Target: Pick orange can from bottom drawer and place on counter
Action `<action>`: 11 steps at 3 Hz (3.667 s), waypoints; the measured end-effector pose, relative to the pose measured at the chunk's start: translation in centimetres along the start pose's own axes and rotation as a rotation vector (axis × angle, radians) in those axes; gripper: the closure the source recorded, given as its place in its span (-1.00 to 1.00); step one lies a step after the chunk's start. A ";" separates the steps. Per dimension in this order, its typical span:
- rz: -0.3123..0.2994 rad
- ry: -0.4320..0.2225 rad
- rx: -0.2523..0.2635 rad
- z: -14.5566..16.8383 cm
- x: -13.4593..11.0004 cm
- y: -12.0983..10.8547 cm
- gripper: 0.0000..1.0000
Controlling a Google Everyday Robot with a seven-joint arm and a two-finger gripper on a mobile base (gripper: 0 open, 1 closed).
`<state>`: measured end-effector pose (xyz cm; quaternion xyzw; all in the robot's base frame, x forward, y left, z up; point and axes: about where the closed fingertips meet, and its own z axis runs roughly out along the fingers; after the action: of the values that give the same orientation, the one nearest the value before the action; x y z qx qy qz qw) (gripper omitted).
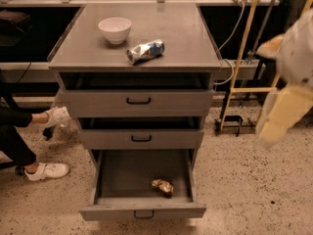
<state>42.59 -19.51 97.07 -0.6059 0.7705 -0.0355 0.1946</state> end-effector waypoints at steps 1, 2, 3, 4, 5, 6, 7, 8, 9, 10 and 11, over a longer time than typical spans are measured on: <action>0.070 -0.127 -0.088 5.6 -2.5 4.8 -1.00; 0.147 -0.201 -0.176 12.9 -5.7 9.5 -1.00; 0.212 -0.189 -0.309 23.5 -7.3 14.7 -1.00; 0.204 -0.100 -0.413 34.9 -7.0 19.9 -1.00; 0.163 -0.103 -0.409 38.2 -9.3 20.7 -1.00; 0.163 -0.104 -0.408 38.2 -9.3 20.6 -1.00; 0.266 -0.179 -0.411 41.1 -9.4 19.3 -1.00; 0.460 -0.341 -0.356 46.4 -11.2 13.4 -1.00; 0.617 -0.469 -0.260 50.4 -13.2 6.1 -1.00; 0.617 -0.471 -0.258 50.4 -13.3 5.9 -1.00; 0.635 -0.475 -0.283 51.0 -13.0 5.9 -1.00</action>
Offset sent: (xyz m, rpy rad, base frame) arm -0.1076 0.1623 -0.4254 0.3293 0.5299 -0.1642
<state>57.14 3.59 51.67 -0.3506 0.8499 0.2731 0.2830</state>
